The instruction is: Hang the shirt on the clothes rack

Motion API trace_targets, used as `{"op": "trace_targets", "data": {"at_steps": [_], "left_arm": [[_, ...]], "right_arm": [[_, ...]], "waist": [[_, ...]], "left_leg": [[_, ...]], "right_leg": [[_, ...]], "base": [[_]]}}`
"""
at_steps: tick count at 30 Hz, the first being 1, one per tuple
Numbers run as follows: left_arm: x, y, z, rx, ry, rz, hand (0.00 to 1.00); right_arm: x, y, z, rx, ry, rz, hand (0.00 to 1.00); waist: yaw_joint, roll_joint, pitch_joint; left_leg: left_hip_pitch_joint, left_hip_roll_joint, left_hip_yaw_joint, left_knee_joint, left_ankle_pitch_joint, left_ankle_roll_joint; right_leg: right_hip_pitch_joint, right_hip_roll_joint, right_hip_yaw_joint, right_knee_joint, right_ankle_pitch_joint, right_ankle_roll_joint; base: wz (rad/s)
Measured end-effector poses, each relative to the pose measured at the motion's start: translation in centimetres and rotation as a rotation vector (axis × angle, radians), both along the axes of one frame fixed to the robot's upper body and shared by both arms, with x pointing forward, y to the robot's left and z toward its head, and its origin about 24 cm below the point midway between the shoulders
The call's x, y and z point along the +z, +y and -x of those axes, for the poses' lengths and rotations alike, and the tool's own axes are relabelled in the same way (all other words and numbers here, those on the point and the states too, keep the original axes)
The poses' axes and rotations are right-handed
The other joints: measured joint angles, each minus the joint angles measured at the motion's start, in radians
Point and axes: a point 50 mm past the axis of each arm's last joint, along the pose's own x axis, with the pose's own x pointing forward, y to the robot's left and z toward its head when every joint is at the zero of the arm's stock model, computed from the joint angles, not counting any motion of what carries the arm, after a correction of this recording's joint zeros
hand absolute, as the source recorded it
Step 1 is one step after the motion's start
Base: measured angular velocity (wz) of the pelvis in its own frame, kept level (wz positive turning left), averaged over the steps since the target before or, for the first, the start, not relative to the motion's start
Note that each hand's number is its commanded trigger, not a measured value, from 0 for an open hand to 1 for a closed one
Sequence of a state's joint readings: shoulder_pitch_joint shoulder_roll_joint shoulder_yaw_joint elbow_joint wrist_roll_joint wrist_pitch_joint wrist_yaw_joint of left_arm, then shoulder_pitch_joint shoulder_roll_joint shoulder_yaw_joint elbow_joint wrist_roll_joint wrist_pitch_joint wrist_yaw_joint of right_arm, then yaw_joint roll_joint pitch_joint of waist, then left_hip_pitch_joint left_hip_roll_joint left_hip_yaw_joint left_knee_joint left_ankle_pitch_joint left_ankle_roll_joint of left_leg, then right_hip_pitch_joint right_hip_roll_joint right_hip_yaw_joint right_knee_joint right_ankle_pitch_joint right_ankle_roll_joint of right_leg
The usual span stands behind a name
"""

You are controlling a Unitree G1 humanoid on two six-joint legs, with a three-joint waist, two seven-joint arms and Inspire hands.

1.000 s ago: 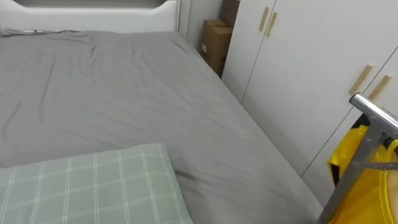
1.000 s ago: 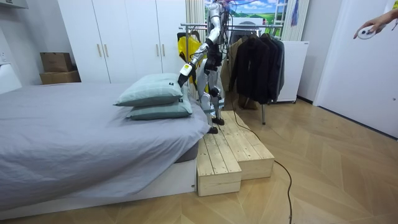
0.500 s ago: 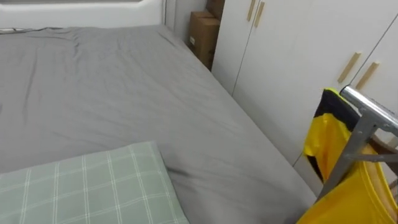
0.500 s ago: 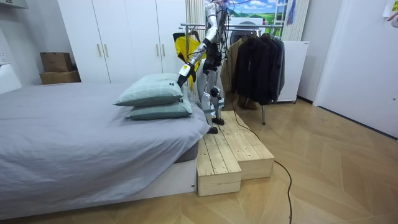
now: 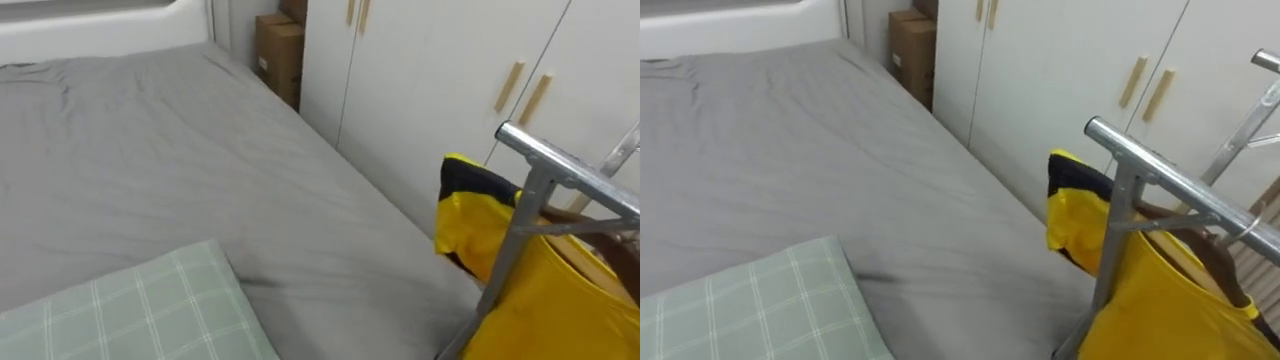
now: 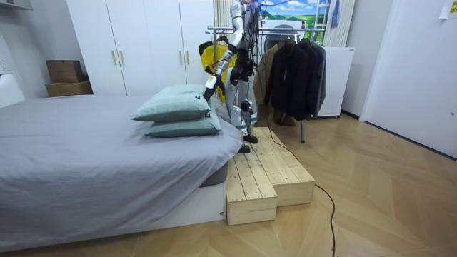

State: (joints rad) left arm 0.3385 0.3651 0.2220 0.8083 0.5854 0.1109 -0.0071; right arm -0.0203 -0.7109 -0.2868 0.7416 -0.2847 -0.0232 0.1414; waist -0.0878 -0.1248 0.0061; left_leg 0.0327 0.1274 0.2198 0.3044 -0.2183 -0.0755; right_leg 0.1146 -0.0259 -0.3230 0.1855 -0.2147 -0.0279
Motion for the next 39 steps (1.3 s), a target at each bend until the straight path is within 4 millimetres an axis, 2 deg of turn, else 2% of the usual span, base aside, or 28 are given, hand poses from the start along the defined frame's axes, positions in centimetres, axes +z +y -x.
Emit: {"op": "trace_targets", "data": {"at_steps": [4, 7, 9, 12, 18, 23, 26, 30, 36, 37, 39], "left_arm": [[-0.2, -0.1, 0.4, 0.015, 0.019, -0.003, 0.0], [-0.5, -0.5, 0.7, 0.034, 0.037, 0.004, 0.0], [-0.8, -0.9, 1.2, 0.048, 0.053, 0.017, 0.0], [-1.0, -0.8, 1.7, 0.068, 0.07, 0.02, 0.0], [-1.1, -0.7, 1.7, 0.081, 0.076, 0.022, 0.0], [-1.2, -0.8, 1.5, 0.083, 0.078, 0.025, 0.0], [-1.3, -0.8, 1.7, 0.086, 0.087, 0.028, 0.0], [-1.3, -0.8, 1.7, 0.087, 0.089, 0.029, 0.0], [-1.4, -0.8, 1.9, 0.091, 0.097, 0.029, 0.0], [-1.4, -0.9, 1.9, 0.09, 0.098, 0.029, 0.0], [-1.4, -0.9, 1.9, 0.094, 0.105, 0.027, 0.0]], "right_arm": [[0.6, -0.4, 0.3, -0.018, -0.035, 0.051, 0.0], [0.7, -0.4, 0.7, -0.026, -0.054, 0.091, 0.0], [0.7, -0.2, 0.6, -0.018, -0.06, 0.103, 0.0], [0.1, 0.1, 0.7, -0.028, -0.066, 0.093, 0.0], [-1.8, 1.4, 0.9, -0.058, -0.089, 0.023, 0.0], [-1.5, 1.4, 0.7, -0.071, -0.128, 0.036, 0.0], [-1.2, 1.2, 0.8, -0.092, -0.157, 0.046, 0.0], [-0.8, 0.9, 0.9, -0.116, -0.186, 0.063, 0.0], [-0.3, 1.2, 0.5, -0.107, -0.227, 0.083, 0.0], [-0.3, 1.3, 0.6, -0.11, -0.228, 0.082, 0.0], [-0.5, 1.8, 1.2, -0.106, -0.235, 0.086, 0.0]], "waist": [[-0.007, 0.009, -0.0001], [-0.013, 0.018, 0.0016], [-0.013, 0.032, 0.0026], [-0.018, 0.043, 0.0064], [-0.028, 0.042, 0.011], [-0.036, 0.05, 0.0099], [-0.041, 0.057, 0.0057], [-0.048, 0.06, 0.006], [-0.052, 0.051, 0.0102], [-0.052, 0.056, 0.0078], [-0.053, 0.052, 0.0079]], "left_leg": [[0.009, 0.001, 0.033, 0.001, 0.0, 0.0], [0.024, -0.001, 0.054, -0.001, -0.001, 0.0], [0.039, -0.001, 0.064, -0.018, -0.001, 0.0], [0.05, -0.003, 0.075, -0.038, -0.001, 0.0], [0.036, -0.012, 0.074, -0.041, -0.001, 0.002], [0.018, -0.02, 0.082, -0.036, -0.016, 0.036], [0.007, -0.025, 0.11, -0.036, -0.018, 0.047], [-0.006, -0.035, 0.15, -0.032, -0.025, 0.066], [-0.014, -0.04, 0.198, -0.026, -0.039, 0.088], [-0.014, -0.04, 0.2, -0.023, -0.039, 0.089], [-0.013, -0.039, 0.205, -0.011, -0.043, 0.093]], "right_leg": [[-0.014, -0.001, 0.048, 0.004, 0.0, -0.001], [-0.019, 0.004, 0.113, 0.005, 0.002, 0.002], [-0.031, 0.012, 0.159, 0.004, 0.012, 0.007], [-0.048, 0.016, 0.196, 0.004, 0.025, 0.009], [-0.089, 0.016, 0.24, 0.011, 0.043, 0.02], [-0.133, 0.016, 0.275, 0.036, 0.055, 0.033], [-0.158, 0.017, 0.304, 0.036, 0.072, 0.042], [-0.192, 0.012, 0.343, 0.043, 0.093, 0.057], [-0.221, 0.01, 0.389, 0.051, 0.112, 0.073], [-0.221, 0.01, 0.391, 0.051, 0.113, 0.074], [-0.221, 0.01, 0.395, 0.051, 0.116, 0.075]], "base": [[-0.26], [-0.32], [-0.48], [-0.41], [-0.22], [-0.2], [-0.29], [-0.3], [-0.24], [-0.09], [-0.07]]}}
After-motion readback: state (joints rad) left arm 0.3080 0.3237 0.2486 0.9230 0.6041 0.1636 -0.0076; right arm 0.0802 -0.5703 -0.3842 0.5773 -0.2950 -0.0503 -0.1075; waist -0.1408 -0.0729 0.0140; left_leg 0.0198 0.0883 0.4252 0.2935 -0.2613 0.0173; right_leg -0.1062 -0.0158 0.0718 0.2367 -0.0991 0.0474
